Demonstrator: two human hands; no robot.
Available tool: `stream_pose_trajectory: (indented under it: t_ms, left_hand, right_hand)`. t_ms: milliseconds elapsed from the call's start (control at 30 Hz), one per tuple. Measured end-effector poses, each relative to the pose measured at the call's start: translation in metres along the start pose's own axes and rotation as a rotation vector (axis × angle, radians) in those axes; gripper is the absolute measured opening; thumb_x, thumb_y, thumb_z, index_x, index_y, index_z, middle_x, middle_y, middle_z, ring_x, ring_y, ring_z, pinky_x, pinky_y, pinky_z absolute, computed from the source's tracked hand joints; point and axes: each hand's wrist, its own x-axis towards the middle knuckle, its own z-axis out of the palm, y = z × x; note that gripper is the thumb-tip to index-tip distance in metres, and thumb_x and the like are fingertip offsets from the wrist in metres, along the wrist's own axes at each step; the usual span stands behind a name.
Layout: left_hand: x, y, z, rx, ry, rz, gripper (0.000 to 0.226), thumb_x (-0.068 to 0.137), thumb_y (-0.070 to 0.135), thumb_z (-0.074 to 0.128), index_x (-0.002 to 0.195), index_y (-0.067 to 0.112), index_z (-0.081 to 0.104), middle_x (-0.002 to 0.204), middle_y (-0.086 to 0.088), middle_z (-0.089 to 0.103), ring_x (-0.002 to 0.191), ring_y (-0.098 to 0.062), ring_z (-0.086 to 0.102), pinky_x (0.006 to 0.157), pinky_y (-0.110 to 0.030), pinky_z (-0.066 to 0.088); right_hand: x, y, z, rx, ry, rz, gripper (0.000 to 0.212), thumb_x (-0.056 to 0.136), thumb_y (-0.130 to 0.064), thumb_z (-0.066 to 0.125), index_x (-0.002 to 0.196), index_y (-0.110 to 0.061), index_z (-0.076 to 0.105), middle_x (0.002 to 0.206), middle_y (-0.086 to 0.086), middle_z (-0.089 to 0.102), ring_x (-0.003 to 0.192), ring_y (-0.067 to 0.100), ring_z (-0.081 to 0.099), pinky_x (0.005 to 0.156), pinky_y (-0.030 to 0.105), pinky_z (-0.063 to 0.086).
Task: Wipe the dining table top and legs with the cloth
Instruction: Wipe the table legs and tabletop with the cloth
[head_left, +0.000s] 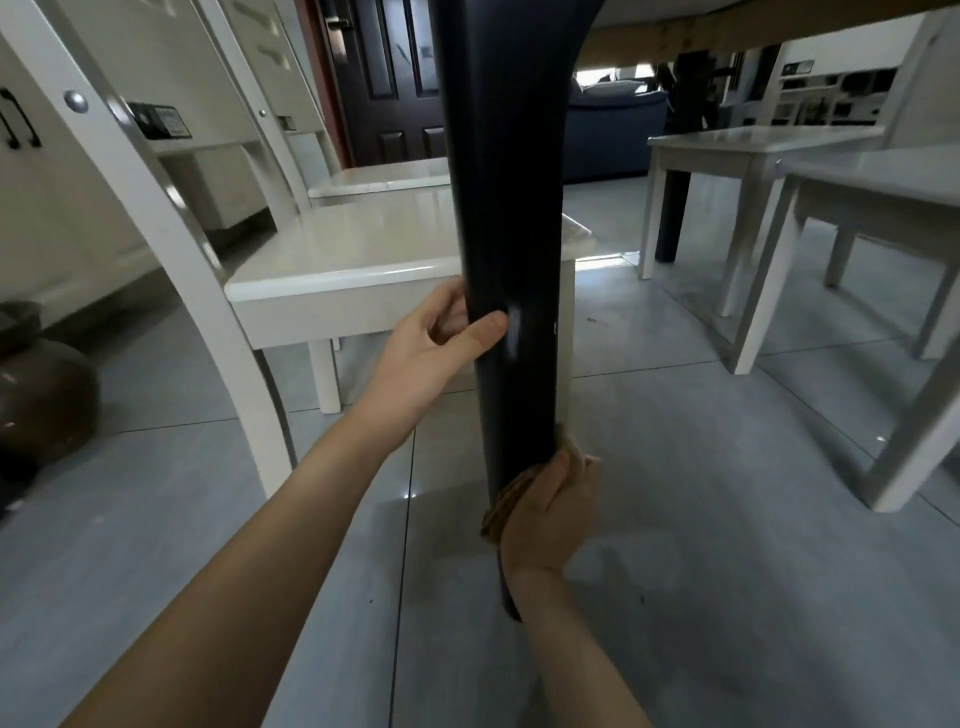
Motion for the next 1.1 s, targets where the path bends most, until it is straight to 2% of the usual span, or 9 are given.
stream_pose_trajectory:
  t_ms: [200, 367, 400, 500, 667, 733, 867, 933, 1100]
  left_hand:
    - [0.003, -0.005, -0.004, 0.031, -0.025, 0.001, 0.058, 0.083, 0.012, 0.070, 0.136, 0.011, 0.047, 0.122, 0.007, 0.066, 0.111, -0.004, 0.063, 0.096, -0.021, 0.050]
    - [0.004, -0.010, -0.004, 0.034, -0.036, -0.004, 0.063, 0.081, 0.017, 0.072, 0.138, 0.012, 0.045, 0.126, 0.005, 0.065, 0.114, -0.008, 0.062, 0.103, -0.030, 0.047]
    - [0.005, -0.011, -0.004, 0.034, -0.043, 0.000, 0.063, 0.082, 0.017, 0.072, 0.139, 0.012, 0.045, 0.126, 0.004, 0.065, 0.114, -0.009, 0.062, 0.103, -0.030, 0.047]
    - [0.006, -0.011, -0.005, 0.034, -0.048, 0.008, 0.062, 0.083, 0.015, 0.070, 0.140, 0.012, 0.044, 0.125, 0.005, 0.065, 0.113, -0.007, 0.062, 0.099, -0.023, 0.048]
    - [0.007, -0.015, -0.006, 0.064, -0.050, 0.012, 0.065, 0.083, 0.023, 0.072, 0.141, 0.015, 0.043, 0.128, 0.008, 0.063, 0.117, -0.006, 0.059, 0.105, -0.032, 0.046]
    - [0.007, -0.016, -0.006, 0.067, -0.039, 0.013, 0.068, 0.082, 0.027, 0.072, 0.142, 0.017, 0.042, 0.129, 0.009, 0.061, 0.119, -0.006, 0.058, 0.105, -0.033, 0.046]
    - [0.005, -0.015, -0.006, 0.047, -0.052, 0.006, 0.068, 0.082, 0.026, 0.073, 0.142, 0.017, 0.041, 0.131, 0.009, 0.060, 0.120, -0.007, 0.058, 0.106, -0.035, 0.045]
    - [0.005, -0.014, -0.006, 0.037, -0.054, 0.000, 0.068, 0.083, 0.025, 0.072, 0.142, 0.017, 0.041, 0.131, 0.008, 0.061, 0.119, -0.007, 0.059, 0.107, -0.036, 0.045]
    - [0.005, -0.015, -0.006, 0.022, -0.053, 0.002, 0.066, 0.084, 0.022, 0.071, 0.142, 0.015, 0.041, 0.130, 0.007, 0.062, 0.119, -0.006, 0.059, 0.105, -0.031, 0.046]
  right_hand:
    - [0.028, -0.037, 0.016, 0.107, 0.063, -0.179, 0.042, 0.100, -0.034, 0.029, 0.123, -0.016, 0.059, 0.098, -0.008, 0.049, 0.082, 0.006, 0.054, 0.072, 0.009, 0.041]
    - [-0.028, 0.056, 0.004, 0.037, 0.018, 0.161, 0.040, 0.097, -0.052, 0.019, 0.112, -0.043, 0.054, 0.092, 0.008, 0.063, 0.081, 0.031, 0.063, 0.073, 0.040, 0.051]
    - [-0.035, 0.063, 0.000, 0.047, 0.005, 0.219, 0.038, 0.097, -0.052, 0.020, 0.108, -0.042, 0.055, 0.092, 0.007, 0.062, 0.083, 0.031, 0.063, 0.074, 0.039, 0.052]
    - [-0.031, 0.044, -0.003, 0.128, 0.006, 0.365, 0.030, 0.093, -0.049, 0.027, 0.093, -0.040, 0.055, 0.100, 0.005, 0.062, 0.088, 0.014, 0.061, 0.066, 0.007, 0.044]
    - [0.004, -0.017, 0.010, 0.130, 0.102, 0.004, 0.044, 0.099, -0.036, 0.031, 0.115, -0.010, 0.062, 0.101, -0.003, 0.056, 0.088, -0.001, 0.054, 0.074, 0.013, 0.043]
    - [0.008, -0.015, 0.009, 0.092, 0.079, -0.073, 0.042, 0.100, -0.034, 0.030, 0.117, -0.011, 0.061, 0.101, 0.000, 0.055, 0.088, 0.008, 0.054, 0.076, 0.017, 0.042]
    - [-0.023, 0.040, -0.009, 0.198, -0.161, 0.269, 0.037, 0.096, -0.049, 0.025, 0.113, -0.048, 0.058, 0.108, -0.012, 0.066, 0.102, 0.013, 0.062, 0.091, 0.038, 0.048]
    - [-0.041, 0.063, -0.019, 0.131, -0.218, 0.388, 0.036, 0.091, -0.050, 0.026, 0.108, -0.048, 0.058, 0.101, -0.020, 0.068, 0.101, 0.009, 0.065, 0.092, 0.039, 0.048]
    - [-0.043, 0.047, -0.014, 0.116, -0.162, 0.431, 0.040, 0.086, -0.061, 0.031, 0.114, -0.049, 0.057, 0.120, 0.006, 0.064, 0.106, 0.027, 0.063, 0.091, 0.048, 0.052]
